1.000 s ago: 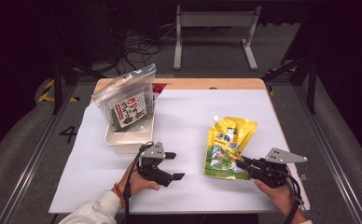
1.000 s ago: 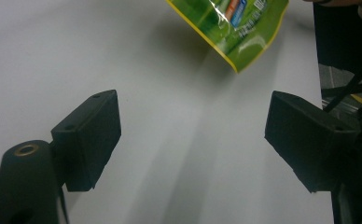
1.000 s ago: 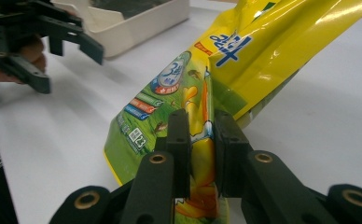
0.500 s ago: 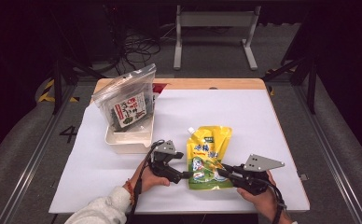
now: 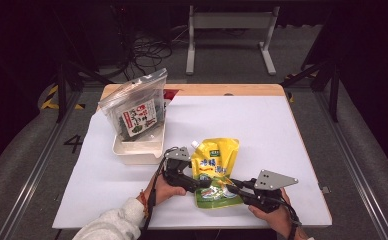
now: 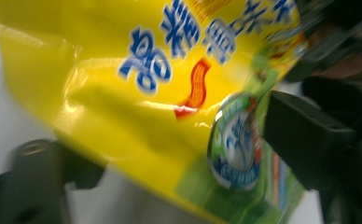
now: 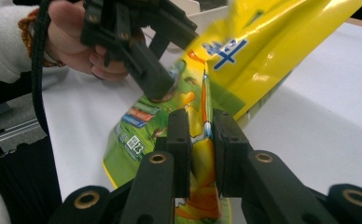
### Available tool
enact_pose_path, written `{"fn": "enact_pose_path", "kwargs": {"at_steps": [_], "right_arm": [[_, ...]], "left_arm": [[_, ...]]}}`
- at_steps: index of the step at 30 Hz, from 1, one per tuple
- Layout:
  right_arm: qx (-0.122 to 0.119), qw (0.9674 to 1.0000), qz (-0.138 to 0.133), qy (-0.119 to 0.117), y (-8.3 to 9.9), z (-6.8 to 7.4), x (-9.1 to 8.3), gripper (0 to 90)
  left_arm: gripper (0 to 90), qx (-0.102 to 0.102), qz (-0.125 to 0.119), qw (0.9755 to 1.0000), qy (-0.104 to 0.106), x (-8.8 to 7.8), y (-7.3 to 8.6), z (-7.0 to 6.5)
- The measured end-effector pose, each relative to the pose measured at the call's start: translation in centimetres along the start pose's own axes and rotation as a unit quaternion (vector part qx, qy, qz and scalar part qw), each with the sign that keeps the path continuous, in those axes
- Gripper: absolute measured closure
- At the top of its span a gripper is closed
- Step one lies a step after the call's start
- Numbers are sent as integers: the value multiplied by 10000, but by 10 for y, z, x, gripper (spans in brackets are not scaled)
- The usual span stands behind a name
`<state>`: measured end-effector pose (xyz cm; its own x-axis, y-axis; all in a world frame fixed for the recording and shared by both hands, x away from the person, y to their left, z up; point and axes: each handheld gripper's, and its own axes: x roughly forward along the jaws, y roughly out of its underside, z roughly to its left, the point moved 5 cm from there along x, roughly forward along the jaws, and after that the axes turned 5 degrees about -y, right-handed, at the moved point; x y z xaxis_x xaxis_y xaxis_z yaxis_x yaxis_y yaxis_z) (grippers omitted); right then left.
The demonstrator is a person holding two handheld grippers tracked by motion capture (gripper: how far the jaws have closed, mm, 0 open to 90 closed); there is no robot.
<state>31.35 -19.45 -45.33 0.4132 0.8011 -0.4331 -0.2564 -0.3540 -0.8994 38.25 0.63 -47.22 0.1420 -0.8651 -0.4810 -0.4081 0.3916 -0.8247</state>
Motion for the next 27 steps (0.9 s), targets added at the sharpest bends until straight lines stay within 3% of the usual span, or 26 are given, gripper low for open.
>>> {"fn": "enact_pose_path", "kwargs": {"at_steps": [2, 7, 10, 13, 17, 18, 22, 24, 27], "right_arm": [[-29, 10000, 36, -60, 2, 1, 3, 782], [-42, 9998, 133, 140, 2, -1, 7, 775], [-30, 9998, 23, 212, -3, -2, 5, 769], [-27, 9995, -87, 315, -8, -1, 3, 791], [-31, 9993, -128, 345, -12, -2, 1, 754], [-8, 9993, -157, 353, -13, -2, 0, 682], [77, 9988, -219, 435, -15, -5, -9, 529], [108, 9981, -135, 590, -13, -8, -13, 458], [110, 9972, -57, 738, -8, -17, -21, 401]], "left_arm": [[267, 197, -90, 9998, -5, -3, -5, -6], [491, 560, -304, 9979, -113, -17, -14, -13], [722, 646, -369, 9970, -232, -23, -16, -14], [816, 667, -450, 9966, -184, -28, -18, -15], [858, 818, -539, 9951, -112, -35, -21, -18], [860, 837, -531, 9950, -89, -36, -21, -19], [863, 1001, -503, 9936, -121, -40, -22, -23], [863, 1092, -503, 9926, -161, -44, -22, -24], [864, 1149, -515, 9917, -274, -50, -21, -23]]}}
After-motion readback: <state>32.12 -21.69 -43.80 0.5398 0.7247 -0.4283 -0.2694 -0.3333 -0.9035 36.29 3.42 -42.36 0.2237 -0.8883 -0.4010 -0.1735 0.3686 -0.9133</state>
